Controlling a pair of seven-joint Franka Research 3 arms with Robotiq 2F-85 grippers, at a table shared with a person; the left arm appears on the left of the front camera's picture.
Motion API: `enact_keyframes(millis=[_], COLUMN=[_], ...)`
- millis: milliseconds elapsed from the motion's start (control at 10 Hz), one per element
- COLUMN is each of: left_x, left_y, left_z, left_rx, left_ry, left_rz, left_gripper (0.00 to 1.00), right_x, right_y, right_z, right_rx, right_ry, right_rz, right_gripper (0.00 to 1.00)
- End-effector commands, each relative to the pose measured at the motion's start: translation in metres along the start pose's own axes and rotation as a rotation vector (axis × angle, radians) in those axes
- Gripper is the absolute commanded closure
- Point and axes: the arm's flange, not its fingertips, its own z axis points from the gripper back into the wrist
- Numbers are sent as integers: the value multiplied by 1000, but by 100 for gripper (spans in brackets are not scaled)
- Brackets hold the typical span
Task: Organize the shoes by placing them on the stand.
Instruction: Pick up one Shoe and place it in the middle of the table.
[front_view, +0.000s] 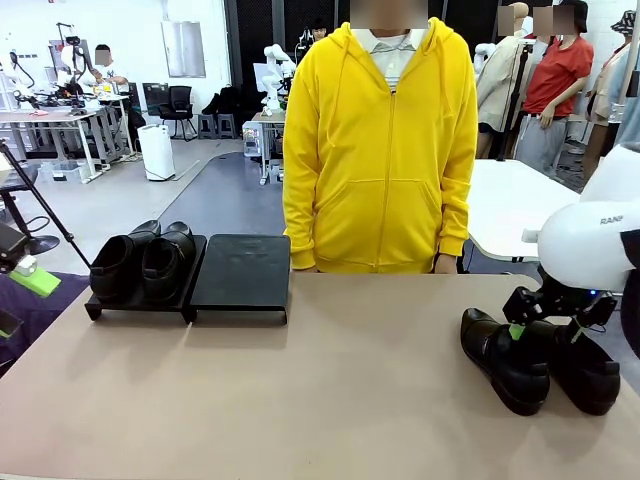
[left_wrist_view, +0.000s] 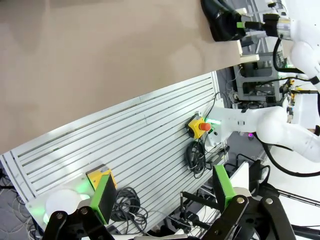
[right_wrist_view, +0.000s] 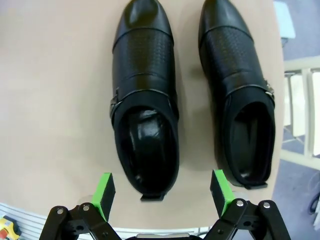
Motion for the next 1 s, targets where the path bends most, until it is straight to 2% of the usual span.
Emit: enact_keyframes(millis=[0, 500, 900], left_x=[-1, -1, -1], left_y=[1, 1, 1], left_z=[0, 0, 0], left_rx=[-24, -24, -24], left_ry=[1, 1, 1], left_rz=[-17, -17, -17], left_gripper=[0, 0, 0], right_x=[21, 42, 44], right_y=[-5, -14, -14], right_z=[-14, -60, -68], right_rx=[27, 70, 65], right_ry=[25, 67, 76], right_rz=[0, -13, -10], right_gripper=[0, 0, 0])
